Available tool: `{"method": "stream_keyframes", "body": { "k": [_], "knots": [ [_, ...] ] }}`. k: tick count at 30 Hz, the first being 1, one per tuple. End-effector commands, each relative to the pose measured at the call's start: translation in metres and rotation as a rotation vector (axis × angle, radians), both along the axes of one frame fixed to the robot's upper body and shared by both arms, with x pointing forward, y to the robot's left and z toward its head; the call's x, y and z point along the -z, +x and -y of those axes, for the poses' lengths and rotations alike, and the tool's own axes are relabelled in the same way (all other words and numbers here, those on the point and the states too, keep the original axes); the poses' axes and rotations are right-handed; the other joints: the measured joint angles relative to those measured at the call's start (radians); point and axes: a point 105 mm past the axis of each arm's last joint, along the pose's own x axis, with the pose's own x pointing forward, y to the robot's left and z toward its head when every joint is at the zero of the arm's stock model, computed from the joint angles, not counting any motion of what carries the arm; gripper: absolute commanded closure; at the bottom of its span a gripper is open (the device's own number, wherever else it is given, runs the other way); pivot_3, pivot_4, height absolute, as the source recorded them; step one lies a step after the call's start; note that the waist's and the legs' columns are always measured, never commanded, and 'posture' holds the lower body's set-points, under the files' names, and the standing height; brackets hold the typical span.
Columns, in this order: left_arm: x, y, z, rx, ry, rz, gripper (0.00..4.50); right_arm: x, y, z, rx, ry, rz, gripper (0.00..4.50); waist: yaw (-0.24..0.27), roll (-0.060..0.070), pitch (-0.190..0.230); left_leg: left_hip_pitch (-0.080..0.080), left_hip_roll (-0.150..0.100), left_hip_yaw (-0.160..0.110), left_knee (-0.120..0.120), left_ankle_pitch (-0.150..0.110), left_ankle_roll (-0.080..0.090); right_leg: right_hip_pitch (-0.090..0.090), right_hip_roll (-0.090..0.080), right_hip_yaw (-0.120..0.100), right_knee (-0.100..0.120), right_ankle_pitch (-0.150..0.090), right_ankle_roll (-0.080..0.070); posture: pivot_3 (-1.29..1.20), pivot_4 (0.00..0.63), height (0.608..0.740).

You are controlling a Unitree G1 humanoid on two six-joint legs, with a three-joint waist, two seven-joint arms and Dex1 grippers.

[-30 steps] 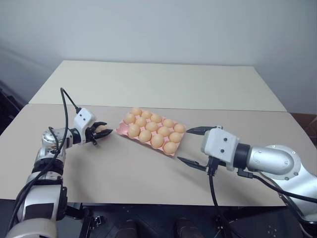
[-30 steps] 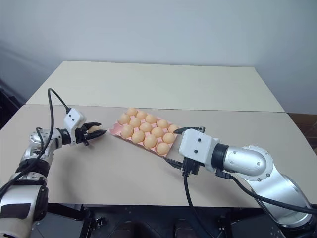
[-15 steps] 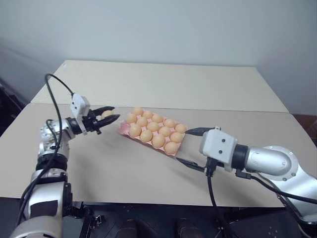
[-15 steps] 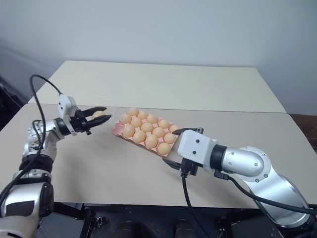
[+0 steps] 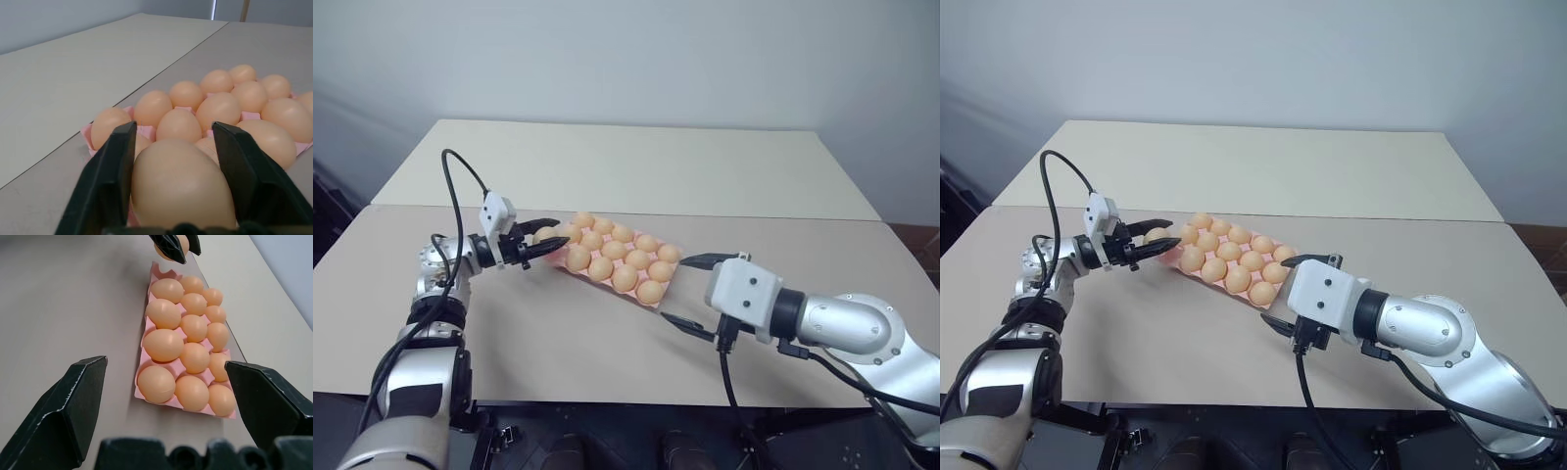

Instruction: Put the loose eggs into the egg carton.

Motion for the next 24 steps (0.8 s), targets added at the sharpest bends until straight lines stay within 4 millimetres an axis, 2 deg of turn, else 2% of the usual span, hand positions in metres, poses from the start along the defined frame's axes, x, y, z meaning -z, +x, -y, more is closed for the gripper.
{"method": "stream_keyframes", "body": {
  "k": [1,7,11,16,24],
  "knots": [
    [-0.013,0.002,0.0,-0.004,-0.006,0.055,1.08,-0.009,-0.002,-0.001,-0.001,0.0,0.053,0.0,0.0,0.0,0.0,0.0,0.0,0.0,0.0,0.0,0.0,0.0,0.0,0.0,0.0,0.0,0.0,0.0,0.15,0.74],
    [-0.018,0.002,-0.006,-0.03,0.003,0.083,1.08,-0.008,-0.002,0.0,-0.005,-0.006,0.053,0.0,0.0,0.0,0.0,0.0,0.0,0.0,0.0,0.0,0.0,0.0,0.0,0.0,0.0,0.0,0.0,0.0,0.15,0.74],
    [-0.022,-0.006,-0.017,-0.025,0.055,0.115,1.08,-0.009,-0.001,0.002,-0.002,-0.015,0.057,0.0,-0.005,0.0,0.0,0.0,0.0,0.0,0.0,0.0,0.0,0.0,0.0,0.0,0.0,0.0,0.0,0.0,0.15,0.74],
    [-0.027,-0.035,-0.048,-0.025,0.164,0.122,1.08,-0.009,-0.003,0.011,-0.001,-0.049,0.051,0.0,-0.011,0.0,0.0,0.0,0.0,0.0,0.0,0.0,0.0,0.0,0.0,0.0,0.0,0.0,0.0,0.0,0.15,0.74],
    [-0.036,-0.085,-0.08,-0.072,0.293,0.112,1.08,-0.006,-0.004,0.031,-0.023,-0.096,0.026,0.0,-0.001,0.0,0.0,0.001,0.001,0.0,0.0,0.0,0.0,0.0,0.0,0.0,0.0,0.0,0.0,0.0,0.15,0.74]
  ]
}}
